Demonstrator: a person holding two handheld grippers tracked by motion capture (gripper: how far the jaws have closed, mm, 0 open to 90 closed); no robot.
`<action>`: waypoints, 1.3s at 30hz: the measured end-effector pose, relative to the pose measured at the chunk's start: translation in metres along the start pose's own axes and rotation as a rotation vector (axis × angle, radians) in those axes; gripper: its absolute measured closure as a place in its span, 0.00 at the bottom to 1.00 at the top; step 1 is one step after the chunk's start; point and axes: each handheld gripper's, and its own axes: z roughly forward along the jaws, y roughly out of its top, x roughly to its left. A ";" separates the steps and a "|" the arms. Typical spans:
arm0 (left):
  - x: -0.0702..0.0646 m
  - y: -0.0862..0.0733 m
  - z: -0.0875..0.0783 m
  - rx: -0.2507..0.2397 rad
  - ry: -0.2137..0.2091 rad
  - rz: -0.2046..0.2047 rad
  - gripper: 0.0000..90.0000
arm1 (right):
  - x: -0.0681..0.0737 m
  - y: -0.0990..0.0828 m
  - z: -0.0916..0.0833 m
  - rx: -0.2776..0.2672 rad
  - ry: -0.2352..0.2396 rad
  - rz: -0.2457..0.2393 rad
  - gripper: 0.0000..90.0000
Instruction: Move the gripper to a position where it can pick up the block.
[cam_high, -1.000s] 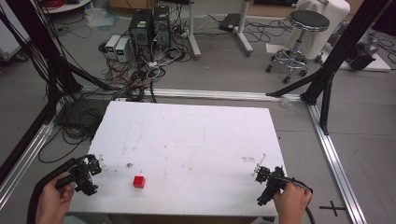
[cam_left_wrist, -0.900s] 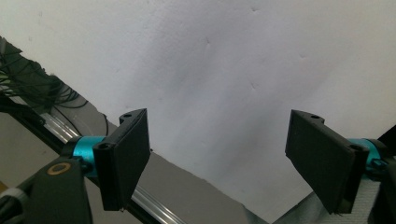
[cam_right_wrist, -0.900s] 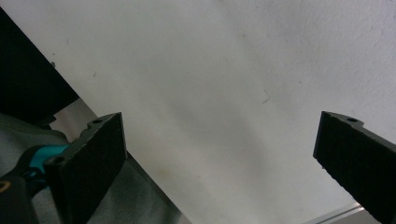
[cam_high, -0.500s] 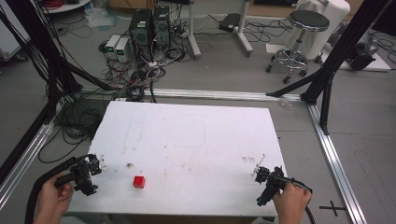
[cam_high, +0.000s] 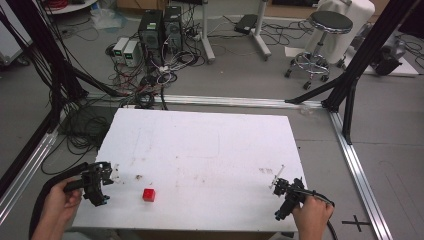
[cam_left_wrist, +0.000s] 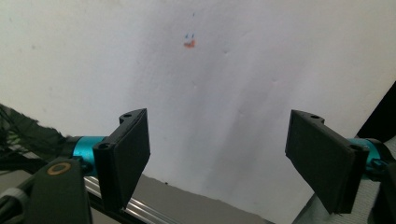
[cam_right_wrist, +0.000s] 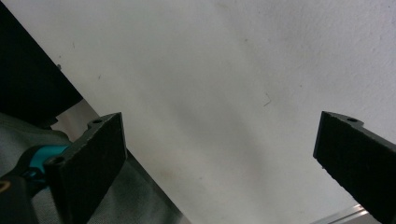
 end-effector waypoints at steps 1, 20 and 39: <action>0.000 0.002 -0.001 -0.002 0.000 0.013 0.25 | 0.000 0.000 0.000 -0.001 0.000 0.003 0.02; -0.001 0.043 -0.003 -0.035 -0.045 0.168 0.25 | 0.000 -0.002 -0.004 -0.024 -0.001 0.006 0.02; -0.015 0.081 0.011 -0.060 -0.099 0.359 0.25 | 0.000 -0.002 -0.005 -0.024 0.009 0.001 0.02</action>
